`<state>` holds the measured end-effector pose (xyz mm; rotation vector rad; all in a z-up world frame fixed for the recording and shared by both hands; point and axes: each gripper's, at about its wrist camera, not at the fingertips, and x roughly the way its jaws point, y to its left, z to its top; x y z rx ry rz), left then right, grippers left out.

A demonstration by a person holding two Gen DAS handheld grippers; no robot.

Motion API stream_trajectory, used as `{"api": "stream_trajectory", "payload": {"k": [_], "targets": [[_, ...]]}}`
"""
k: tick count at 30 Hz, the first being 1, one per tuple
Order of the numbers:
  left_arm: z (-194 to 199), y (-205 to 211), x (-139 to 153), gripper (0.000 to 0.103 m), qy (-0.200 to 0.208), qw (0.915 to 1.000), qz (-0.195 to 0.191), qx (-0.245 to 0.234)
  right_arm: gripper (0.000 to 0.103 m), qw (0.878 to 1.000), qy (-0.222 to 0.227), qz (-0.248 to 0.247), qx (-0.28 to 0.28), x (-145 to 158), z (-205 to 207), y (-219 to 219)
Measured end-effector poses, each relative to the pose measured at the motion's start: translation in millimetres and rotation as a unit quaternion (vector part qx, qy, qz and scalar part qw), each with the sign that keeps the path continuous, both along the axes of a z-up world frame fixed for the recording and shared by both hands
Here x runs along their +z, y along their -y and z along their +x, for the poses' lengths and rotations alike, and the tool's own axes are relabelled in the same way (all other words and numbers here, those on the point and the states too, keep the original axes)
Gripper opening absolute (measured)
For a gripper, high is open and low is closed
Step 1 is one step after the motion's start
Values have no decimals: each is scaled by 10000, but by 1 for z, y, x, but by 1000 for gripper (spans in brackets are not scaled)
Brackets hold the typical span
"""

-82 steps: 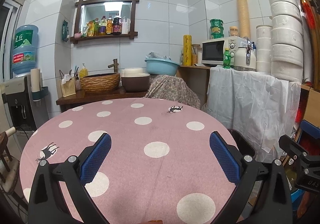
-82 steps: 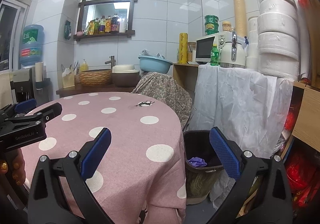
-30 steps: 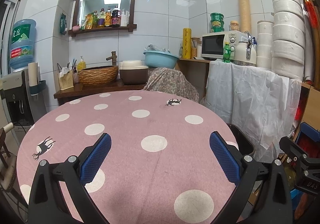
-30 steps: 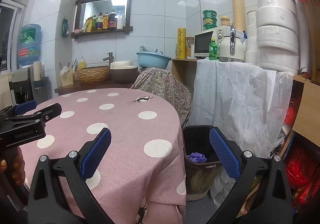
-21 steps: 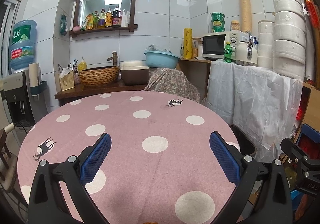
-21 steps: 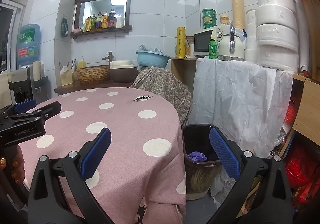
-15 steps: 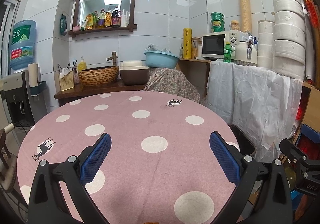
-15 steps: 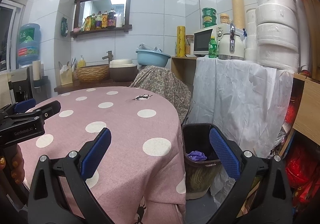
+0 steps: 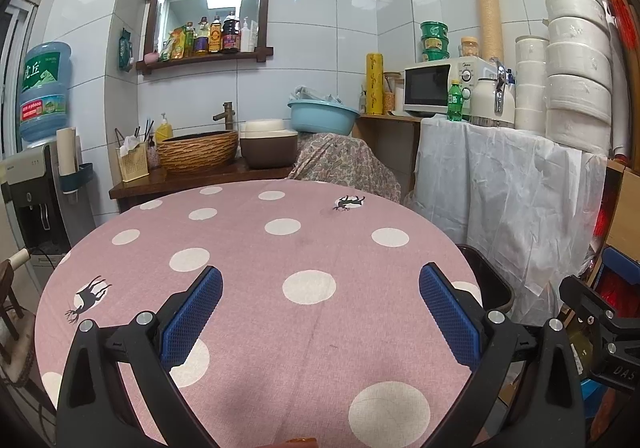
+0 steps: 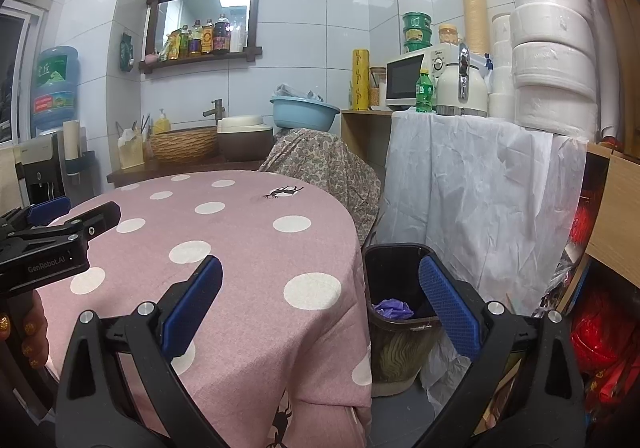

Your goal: Collect trash

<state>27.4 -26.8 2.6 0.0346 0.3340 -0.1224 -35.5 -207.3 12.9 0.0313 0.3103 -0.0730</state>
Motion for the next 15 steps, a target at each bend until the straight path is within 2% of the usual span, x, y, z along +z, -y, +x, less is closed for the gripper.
{"api": "stream_trajectory", "payload": {"k": [15], "targets": [[0,-2,-3,98,-32,10000,-8,-8,97,9999,-74,69,-79,-2,3,4]]}}
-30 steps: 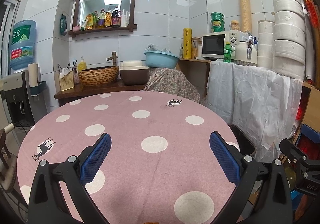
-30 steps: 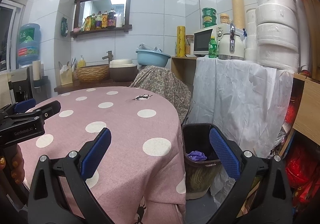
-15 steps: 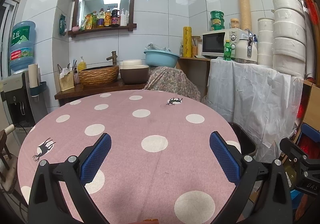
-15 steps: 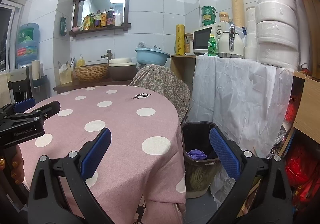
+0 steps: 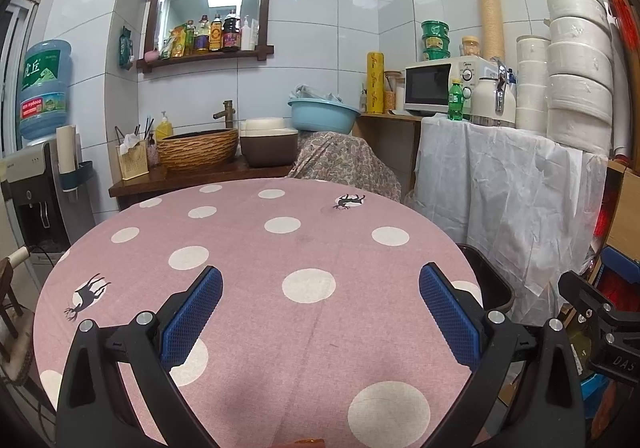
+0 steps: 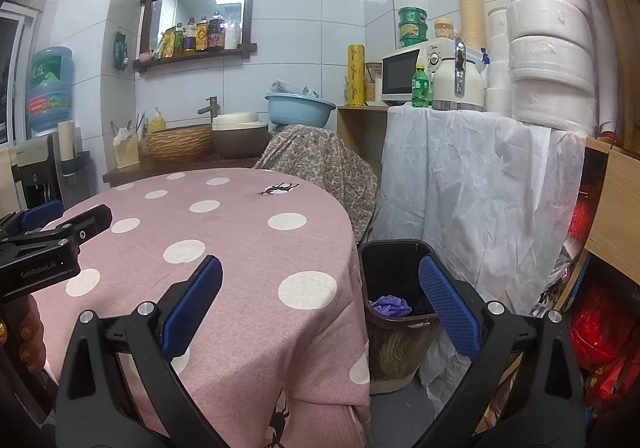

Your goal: Collect trash

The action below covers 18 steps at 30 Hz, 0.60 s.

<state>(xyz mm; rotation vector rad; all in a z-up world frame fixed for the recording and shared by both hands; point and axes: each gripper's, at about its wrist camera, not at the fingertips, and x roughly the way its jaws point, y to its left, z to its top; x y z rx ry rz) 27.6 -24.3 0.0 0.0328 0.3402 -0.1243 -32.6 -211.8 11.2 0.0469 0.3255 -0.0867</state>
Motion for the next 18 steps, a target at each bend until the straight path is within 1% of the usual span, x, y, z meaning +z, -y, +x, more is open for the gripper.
{"api": "stream_trajectory", "payload": {"k": [6,18], "targets": [[0,1,0,98,-10,10000,54,-32,97,10000,-41,-4,-50,0,3,2],[2,3,1,98,-51,10000,30,-46,97,10000,-68,4,-71,0,4,4]]}}
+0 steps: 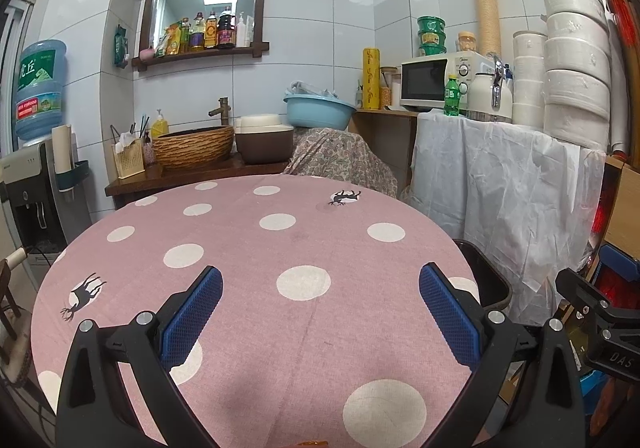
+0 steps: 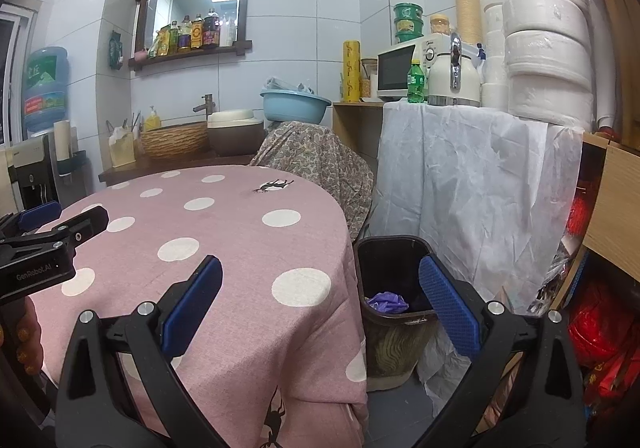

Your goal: Collect trash

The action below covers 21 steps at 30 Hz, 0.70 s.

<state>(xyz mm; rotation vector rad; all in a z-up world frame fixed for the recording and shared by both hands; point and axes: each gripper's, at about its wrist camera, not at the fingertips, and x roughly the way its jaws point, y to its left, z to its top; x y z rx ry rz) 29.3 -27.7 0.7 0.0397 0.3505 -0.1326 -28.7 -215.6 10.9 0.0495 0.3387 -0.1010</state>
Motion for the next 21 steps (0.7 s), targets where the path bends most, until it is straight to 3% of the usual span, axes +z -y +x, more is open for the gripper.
{"api": "stream_trajectory", "payload": {"k": [21], "targets": [[1,2,-2,98,-29,10000,15,-23,97,10000,-2,1,-22,0,0,0]]}}
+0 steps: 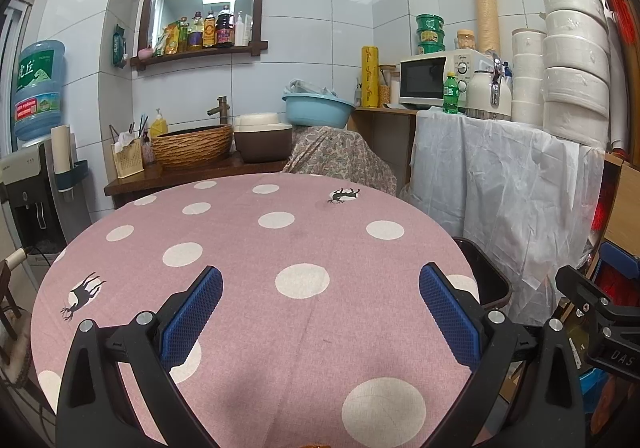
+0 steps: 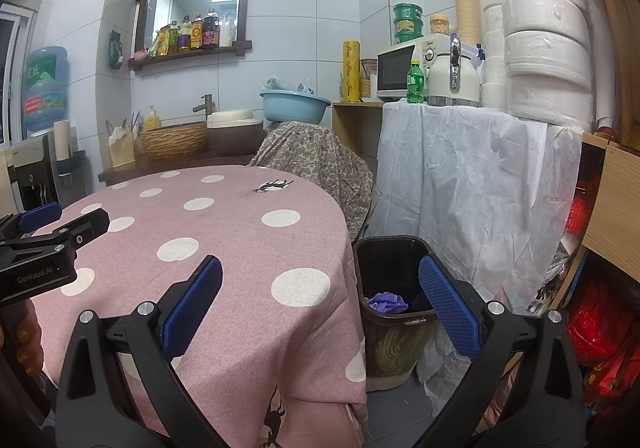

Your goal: Collect trash

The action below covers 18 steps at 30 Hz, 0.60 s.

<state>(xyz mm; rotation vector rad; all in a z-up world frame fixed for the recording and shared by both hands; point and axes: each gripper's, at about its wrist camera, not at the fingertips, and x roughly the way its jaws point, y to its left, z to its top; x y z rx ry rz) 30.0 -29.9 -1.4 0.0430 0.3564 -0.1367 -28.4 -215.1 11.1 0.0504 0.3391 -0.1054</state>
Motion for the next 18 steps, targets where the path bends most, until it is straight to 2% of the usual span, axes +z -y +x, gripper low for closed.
{"api": "stream_trajectory", "payload": {"k": [18], "targets": [[1,2,-1,98,-13,10000,11,-5,97,10000,-4,1,-8,0,0,0]]}}
